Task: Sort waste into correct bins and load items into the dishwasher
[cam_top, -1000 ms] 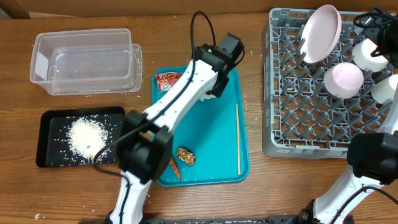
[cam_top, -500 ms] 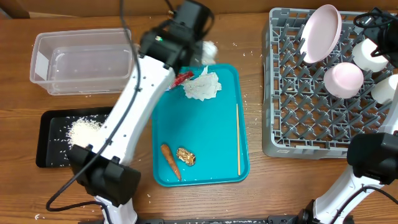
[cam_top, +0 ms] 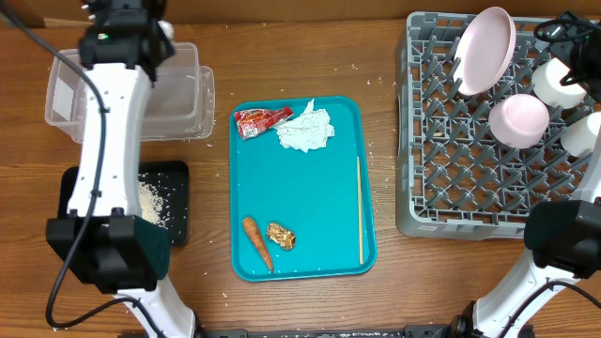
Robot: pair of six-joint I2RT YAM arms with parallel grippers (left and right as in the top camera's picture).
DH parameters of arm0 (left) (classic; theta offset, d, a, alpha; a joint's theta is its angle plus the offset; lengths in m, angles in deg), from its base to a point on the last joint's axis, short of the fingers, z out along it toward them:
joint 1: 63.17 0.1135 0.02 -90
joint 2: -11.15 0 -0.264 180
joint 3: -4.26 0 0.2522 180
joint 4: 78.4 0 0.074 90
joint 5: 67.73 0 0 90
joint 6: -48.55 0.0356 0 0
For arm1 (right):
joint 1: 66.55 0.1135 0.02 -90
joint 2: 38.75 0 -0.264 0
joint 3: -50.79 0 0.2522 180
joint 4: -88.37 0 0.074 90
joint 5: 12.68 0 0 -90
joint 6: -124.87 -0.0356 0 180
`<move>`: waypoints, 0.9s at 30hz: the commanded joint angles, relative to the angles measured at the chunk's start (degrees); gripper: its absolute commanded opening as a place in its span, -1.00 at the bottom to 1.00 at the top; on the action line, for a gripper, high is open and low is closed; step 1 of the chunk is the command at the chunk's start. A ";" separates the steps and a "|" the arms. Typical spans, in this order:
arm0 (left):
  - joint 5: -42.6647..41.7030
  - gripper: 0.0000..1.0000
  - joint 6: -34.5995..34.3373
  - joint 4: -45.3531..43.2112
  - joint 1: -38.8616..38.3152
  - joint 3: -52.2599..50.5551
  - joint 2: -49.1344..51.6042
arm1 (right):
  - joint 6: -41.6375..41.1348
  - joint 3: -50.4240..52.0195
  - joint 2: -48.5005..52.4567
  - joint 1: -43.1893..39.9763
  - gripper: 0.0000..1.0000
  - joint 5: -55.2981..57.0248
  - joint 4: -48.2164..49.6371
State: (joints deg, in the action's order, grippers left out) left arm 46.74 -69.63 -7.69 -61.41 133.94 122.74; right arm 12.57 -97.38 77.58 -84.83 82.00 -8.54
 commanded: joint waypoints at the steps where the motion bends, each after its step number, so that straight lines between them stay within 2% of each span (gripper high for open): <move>1: -4.76 -0.11 -1.86 -0.24 2.56 0.50 4.37 | -0.26 -0.66 -0.28 0.20 1.00 -0.09 0.31; 2: -5.38 0.87 -1.86 -0.26 3.06 0.50 5.03 | -0.26 -0.66 -0.28 0.22 1.00 -0.09 0.31; 3: -6.21 1.00 -1.84 -0.26 3.61 0.50 5.84 | -0.26 -0.66 -0.28 0.22 1.00 -0.09 0.31; 8: -10.86 1.00 1.07 0.46 3.76 0.52 6.34 | -0.26 -0.66 -0.28 0.22 1.00 -0.09 0.31; 11: -16.83 1.00 3.52 1.53 2.23 0.52 4.87 | -0.26 -0.66 -0.28 0.22 1.00 -0.09 0.31; 13: -25.38 1.00 7.13 2.43 -0.57 0.52 3.61 | -0.26 -0.66 -0.28 0.20 1.00 -0.09 0.31; 18: -36.35 0.93 18.34 2.58 -8.57 0.48 3.87 | -0.26 -0.66 -0.28 0.20 1.00 -0.09 0.31; 20: -35.41 0.90 22.62 2.58 -12.94 0.48 4.76 | -0.26 -0.66 -0.28 0.22 1.00 -0.09 0.31; 23: -30.10 0.72 24.22 2.32 -18.34 0.48 6.51 | -0.26 -0.66 -0.28 0.22 1.00 -0.09 0.31; 27: -23.63 0.73 24.11 0.59 -24.68 0.48 10.78 | -0.26 -0.66 -0.28 0.22 1.00 -0.09 0.31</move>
State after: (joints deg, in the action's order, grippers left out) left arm 17.89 -49.06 -6.42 -82.79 133.90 129.73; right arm 12.59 -97.38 77.58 -84.83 82.03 -8.52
